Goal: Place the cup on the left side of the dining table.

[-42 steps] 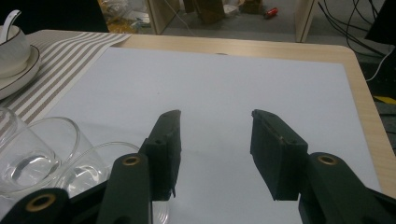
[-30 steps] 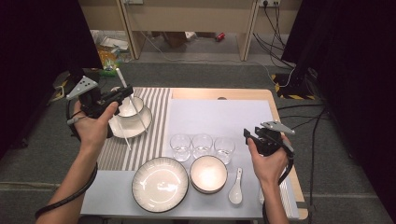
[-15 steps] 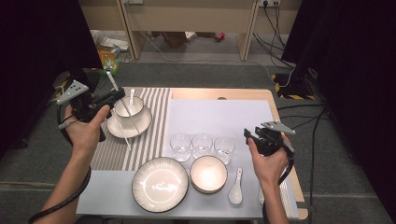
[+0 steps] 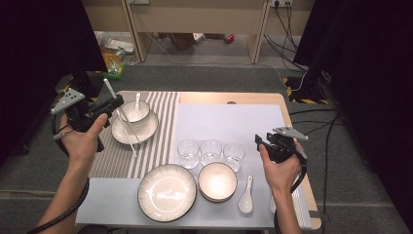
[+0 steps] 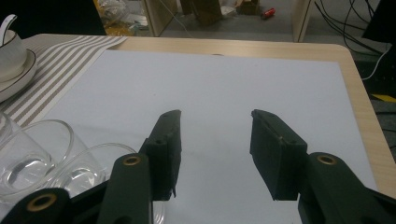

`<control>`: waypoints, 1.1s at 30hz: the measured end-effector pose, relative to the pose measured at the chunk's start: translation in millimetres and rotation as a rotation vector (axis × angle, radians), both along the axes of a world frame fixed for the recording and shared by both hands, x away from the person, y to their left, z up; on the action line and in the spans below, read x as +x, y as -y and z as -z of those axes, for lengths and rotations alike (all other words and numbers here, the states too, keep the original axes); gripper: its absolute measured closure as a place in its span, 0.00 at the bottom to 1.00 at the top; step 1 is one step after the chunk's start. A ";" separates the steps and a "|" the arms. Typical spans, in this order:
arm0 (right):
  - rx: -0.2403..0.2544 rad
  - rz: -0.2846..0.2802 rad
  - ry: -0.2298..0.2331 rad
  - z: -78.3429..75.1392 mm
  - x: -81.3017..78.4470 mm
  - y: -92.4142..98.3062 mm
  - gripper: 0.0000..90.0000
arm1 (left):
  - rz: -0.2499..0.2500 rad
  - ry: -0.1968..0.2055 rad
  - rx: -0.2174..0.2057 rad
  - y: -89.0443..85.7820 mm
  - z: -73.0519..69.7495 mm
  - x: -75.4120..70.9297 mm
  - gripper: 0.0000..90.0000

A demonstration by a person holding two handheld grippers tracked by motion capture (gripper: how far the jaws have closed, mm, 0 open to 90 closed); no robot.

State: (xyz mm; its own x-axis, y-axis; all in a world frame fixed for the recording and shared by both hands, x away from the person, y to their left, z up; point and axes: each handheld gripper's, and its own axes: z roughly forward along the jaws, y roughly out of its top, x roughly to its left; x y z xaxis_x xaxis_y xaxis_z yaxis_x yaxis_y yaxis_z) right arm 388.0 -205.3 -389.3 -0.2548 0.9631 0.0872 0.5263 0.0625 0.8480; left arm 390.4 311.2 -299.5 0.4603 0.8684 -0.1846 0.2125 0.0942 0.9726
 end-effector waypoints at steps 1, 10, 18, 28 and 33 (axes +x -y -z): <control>0.000 0.001 0.001 0.2 0.1 0.1 0.60 | -0.002 -0.001 0.000 -1.2 0.1 -0.7 0.93; 0.003 0.006 -0.003 0.6 -0.1 1.1 0.60 | -0.032 -0.010 -0.006 -15.2 6.3 -4.4 0.93; 0.005 0.011 -0.007 0.9 0.1 2.7 0.60 | -0.059 -0.018 0.000 -26.1 11.0 -7.7 0.93; 0.009 0.013 -0.001 0.9 -0.3 4.2 0.60 | -0.092 -0.030 0.010 -35.4 17.7 -10.9 0.93; 0.008 0.014 -0.001 0.5 -0.6 4.6 0.60 | -0.102 -0.036 0.017 -38.4 21.3 -12.2 0.93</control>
